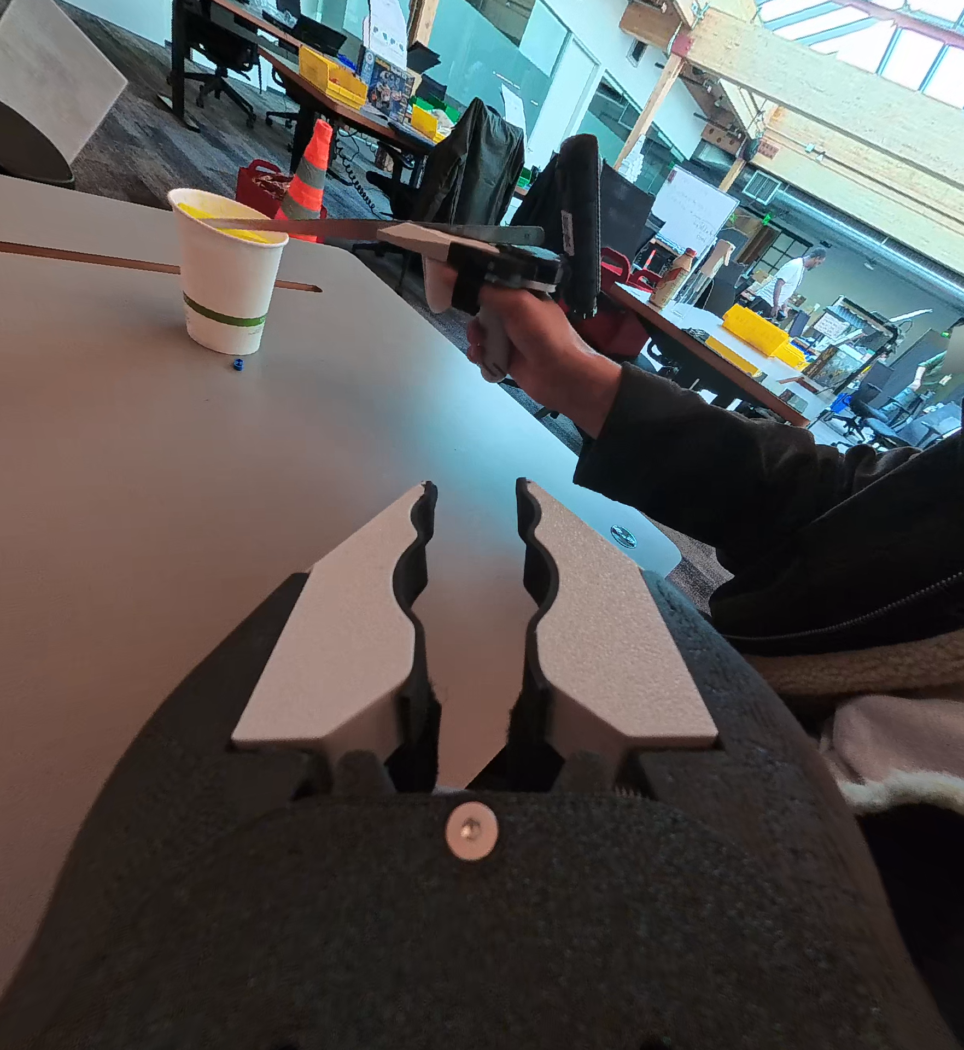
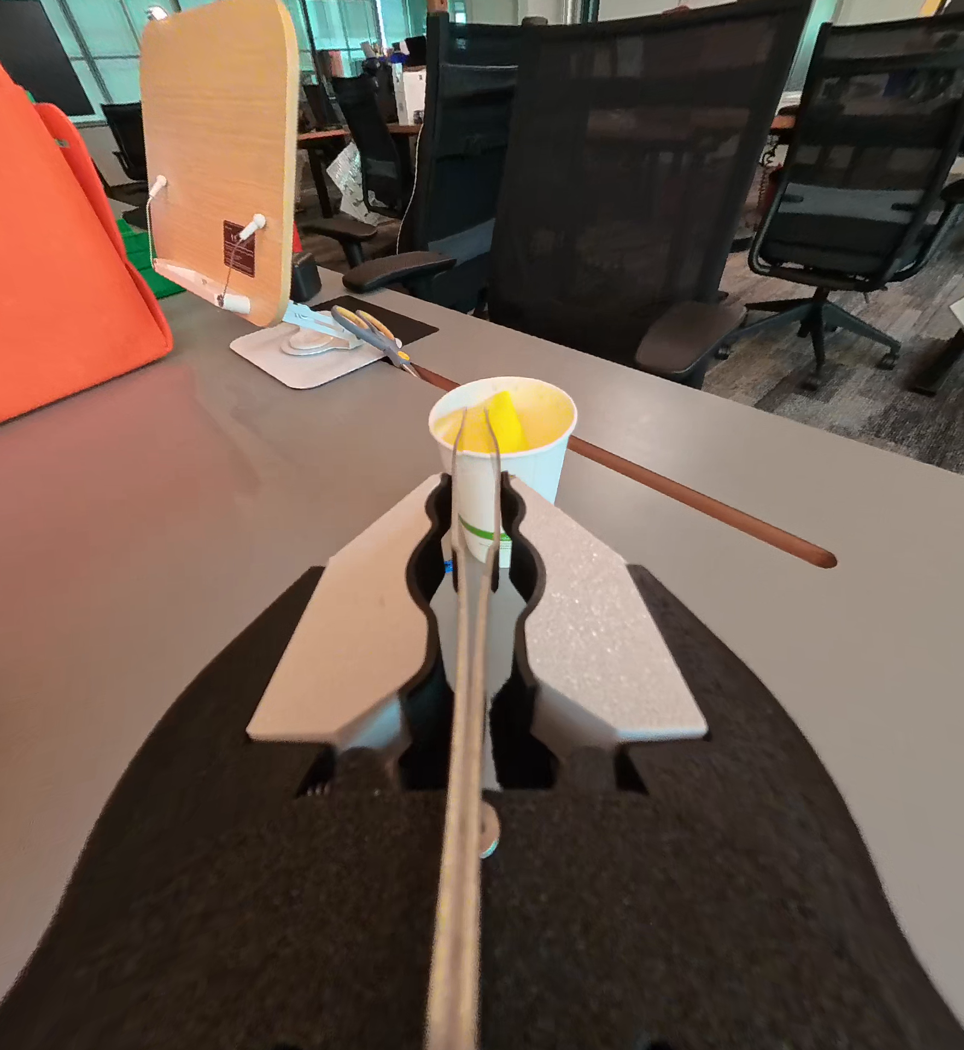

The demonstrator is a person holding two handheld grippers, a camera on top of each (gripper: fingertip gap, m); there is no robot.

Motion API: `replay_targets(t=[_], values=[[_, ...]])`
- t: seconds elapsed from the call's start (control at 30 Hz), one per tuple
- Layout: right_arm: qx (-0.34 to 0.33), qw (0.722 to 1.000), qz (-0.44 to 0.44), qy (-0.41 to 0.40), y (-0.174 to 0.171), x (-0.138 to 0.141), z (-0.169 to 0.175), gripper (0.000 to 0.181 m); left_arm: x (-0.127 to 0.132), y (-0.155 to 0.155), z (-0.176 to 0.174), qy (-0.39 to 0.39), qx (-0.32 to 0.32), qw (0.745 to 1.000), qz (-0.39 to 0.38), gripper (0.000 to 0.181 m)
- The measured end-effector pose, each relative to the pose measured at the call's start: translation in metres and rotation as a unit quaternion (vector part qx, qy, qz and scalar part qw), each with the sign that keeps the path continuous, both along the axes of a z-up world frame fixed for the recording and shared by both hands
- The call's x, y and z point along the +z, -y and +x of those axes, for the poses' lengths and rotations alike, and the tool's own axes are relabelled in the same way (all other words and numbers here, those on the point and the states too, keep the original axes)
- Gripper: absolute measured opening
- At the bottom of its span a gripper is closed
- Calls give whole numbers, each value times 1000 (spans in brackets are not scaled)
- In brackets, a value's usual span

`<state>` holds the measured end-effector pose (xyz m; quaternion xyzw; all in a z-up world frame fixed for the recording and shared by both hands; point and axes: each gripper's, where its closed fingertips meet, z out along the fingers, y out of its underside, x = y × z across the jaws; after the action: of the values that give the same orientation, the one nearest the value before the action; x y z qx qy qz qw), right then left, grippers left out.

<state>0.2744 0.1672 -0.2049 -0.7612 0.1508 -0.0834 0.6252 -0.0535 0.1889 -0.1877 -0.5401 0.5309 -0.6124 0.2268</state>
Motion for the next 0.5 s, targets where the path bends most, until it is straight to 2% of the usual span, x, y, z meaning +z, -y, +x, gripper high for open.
replay_targets(t=[0.33, 0.5], values=[[7, 998, 56, 17, 12, 35, -4, 18, 0, 1, 0, 0, -1, 1000, 0, 28], [34, 995, 51, 79, 28, 47, -23, 18, 0, 1, -1, 0, -3, 1000, -1, 28]])
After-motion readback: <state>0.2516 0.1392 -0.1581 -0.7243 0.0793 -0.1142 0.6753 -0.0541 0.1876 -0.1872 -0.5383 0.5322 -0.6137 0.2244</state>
